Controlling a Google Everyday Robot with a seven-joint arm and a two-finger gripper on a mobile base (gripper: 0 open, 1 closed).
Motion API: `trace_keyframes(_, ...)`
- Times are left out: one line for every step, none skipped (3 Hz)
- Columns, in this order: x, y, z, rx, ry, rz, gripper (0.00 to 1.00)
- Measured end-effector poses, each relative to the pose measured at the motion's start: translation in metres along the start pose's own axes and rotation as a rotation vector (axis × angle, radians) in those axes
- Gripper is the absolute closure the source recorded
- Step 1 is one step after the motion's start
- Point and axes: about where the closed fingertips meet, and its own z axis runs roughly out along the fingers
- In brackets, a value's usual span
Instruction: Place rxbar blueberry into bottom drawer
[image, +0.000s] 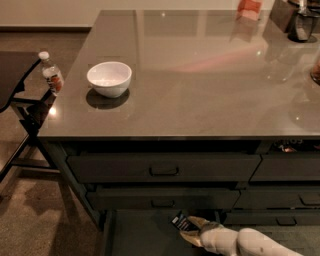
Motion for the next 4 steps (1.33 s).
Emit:
trace_keyframes(0.023, -0.004, 0.029, -0.024, 0.038, -0.025, 1.0)
trace_keyframes(0.047, -0.007, 0.054, -0.048, 0.073, -0.06, 1.0)
trace_keyframes(0.07, -0.009, 0.078, -0.079, 0.07, -0.086, 1.0)
trace_keyframes(0.091, -0.008, 0.103, -0.108, 0.051, -0.083, 1.0)
